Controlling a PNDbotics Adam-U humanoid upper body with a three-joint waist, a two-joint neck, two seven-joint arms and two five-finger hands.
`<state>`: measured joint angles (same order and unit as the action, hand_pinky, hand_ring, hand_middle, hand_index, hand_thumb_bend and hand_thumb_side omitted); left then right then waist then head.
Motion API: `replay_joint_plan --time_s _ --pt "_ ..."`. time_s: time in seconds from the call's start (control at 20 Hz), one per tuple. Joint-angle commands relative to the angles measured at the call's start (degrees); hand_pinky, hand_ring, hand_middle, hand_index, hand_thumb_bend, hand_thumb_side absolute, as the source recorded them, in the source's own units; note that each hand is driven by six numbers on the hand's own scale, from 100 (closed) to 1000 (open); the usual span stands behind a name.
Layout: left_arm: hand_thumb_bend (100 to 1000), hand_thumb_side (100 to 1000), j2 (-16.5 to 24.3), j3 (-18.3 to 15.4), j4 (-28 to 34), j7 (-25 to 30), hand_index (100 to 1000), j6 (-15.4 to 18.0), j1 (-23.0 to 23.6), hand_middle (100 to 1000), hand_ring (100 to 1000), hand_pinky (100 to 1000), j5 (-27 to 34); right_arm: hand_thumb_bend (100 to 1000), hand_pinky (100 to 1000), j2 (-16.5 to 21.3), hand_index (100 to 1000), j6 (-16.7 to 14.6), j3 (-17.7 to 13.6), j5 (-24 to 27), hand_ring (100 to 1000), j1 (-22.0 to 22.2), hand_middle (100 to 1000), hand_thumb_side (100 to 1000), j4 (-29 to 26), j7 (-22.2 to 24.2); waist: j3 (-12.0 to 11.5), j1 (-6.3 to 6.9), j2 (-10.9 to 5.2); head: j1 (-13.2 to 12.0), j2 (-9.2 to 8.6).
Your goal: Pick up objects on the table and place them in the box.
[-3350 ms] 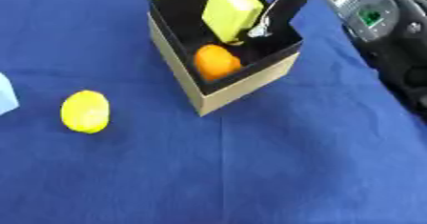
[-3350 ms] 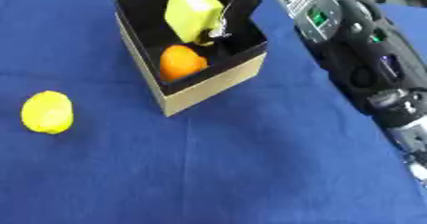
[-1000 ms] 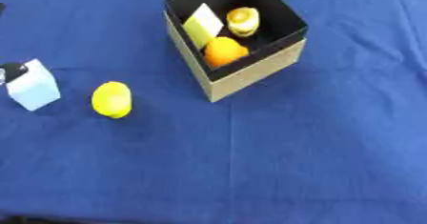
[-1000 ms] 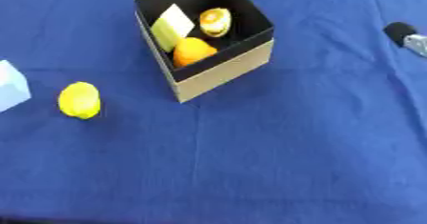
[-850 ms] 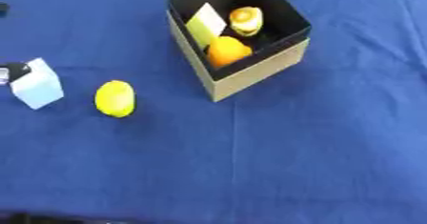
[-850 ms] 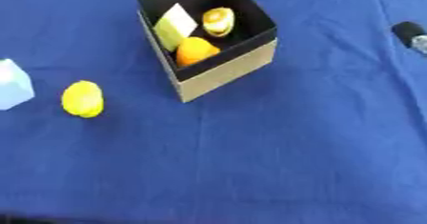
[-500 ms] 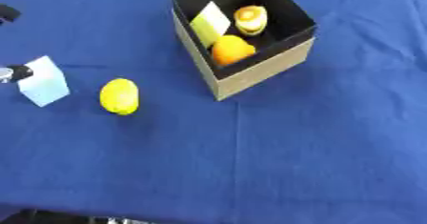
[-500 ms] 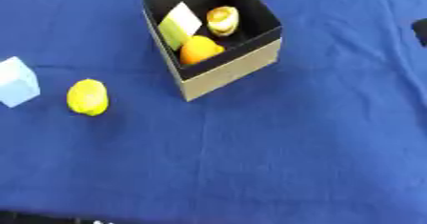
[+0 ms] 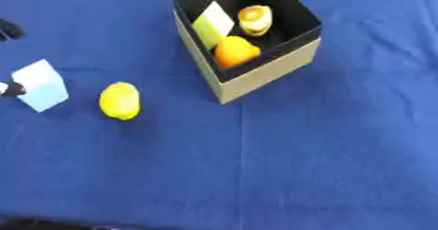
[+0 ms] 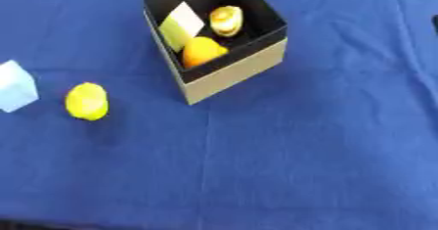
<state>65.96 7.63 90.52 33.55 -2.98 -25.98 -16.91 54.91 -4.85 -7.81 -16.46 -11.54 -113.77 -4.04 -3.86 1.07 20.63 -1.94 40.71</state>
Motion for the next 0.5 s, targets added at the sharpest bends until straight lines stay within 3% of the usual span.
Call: replay_joint_plan --time_s 0.05,0.5 --pt "596 385 0.96 0.16 -1.88 0.73 903 0.06 -1.40 808 849 888 -1.40 314 804 1.00 768 0.00 -1.02 0.20 795 -0.59 715 222 -0.82 -0.54 0.09 -0.08 -0.84 -0.26 -0.89" --pt "628 400 -1.85 2.42 -6.96 -0.74 929 -1.10 -4.78 823 848 884 -4.56 310 802 0.17 765 0.19 -0.92 -0.18 768 -0.75 711 226 -0.82 -0.91 0.24 -0.54 -0.24 -1.18 -1.36"
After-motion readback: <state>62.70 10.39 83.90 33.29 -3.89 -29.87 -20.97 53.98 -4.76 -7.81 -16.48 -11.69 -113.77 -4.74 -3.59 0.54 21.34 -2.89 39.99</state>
